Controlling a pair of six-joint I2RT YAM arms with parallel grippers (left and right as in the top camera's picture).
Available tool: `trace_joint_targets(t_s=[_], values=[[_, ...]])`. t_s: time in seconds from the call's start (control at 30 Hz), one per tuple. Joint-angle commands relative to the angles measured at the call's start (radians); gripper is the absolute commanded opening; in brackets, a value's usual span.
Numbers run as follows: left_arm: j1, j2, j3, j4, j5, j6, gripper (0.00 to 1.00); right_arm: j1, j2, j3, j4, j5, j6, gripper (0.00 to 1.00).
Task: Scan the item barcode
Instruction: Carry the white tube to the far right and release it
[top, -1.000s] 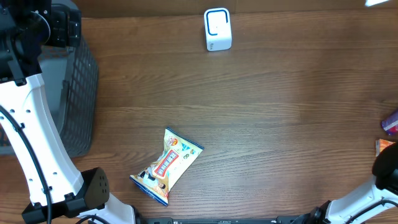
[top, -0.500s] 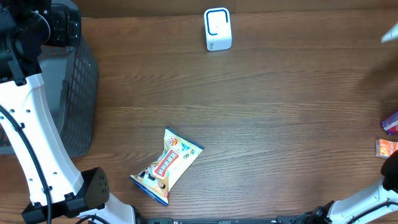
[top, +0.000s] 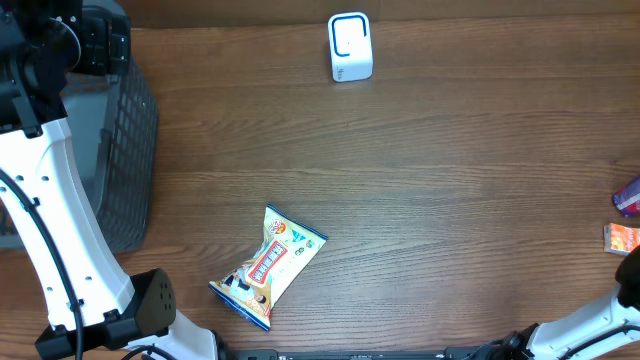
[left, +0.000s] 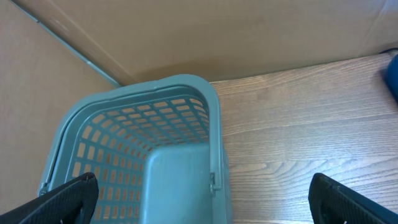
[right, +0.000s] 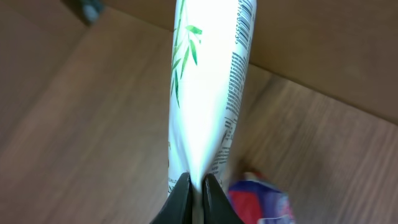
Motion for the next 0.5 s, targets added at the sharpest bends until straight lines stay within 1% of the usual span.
trace_joint_targets(t_s=[0.0,0.17,0.33,0.37,0.4,0.43,0.47], values=[[0.006,0.012,-0.003,0.004,0.011,-0.014,1.0,-0.013,0.069,-0.053,0.009,0.042,-0.024,0.04],[0.006,0.012,-0.003,0.004,0.011,-0.014,1.0,-0.012,0.124,-0.088,0.002,-0.06,-0.023,0.04],[0.006,0.012,-0.003,0.004,0.011,-0.014,1.0,-0.011,0.095,-0.066,-0.027,-0.087,-0.023,0.04],[0.006,0.012,-0.003,0.004,0.011,-0.014,1.0,-0.011,0.079,-0.054,-0.039,-0.098,-0.023,0.19],[0.006,0.012,-0.003,0.004,0.011,-0.014,1.0,-0.011,0.059,-0.042,-0.045,-0.122,-0.023,0.58],[0.006,0.012,-0.003,0.004,0.011,-0.014,1.0,-0.01,0.023,-0.026,-0.051,-0.18,-0.023,0.89],[0.006,0.012,-0.003,0.004,0.011,-0.014,1.0,-0.008,0.001,-0.017,-0.052,-0.217,-0.023,1.0]])
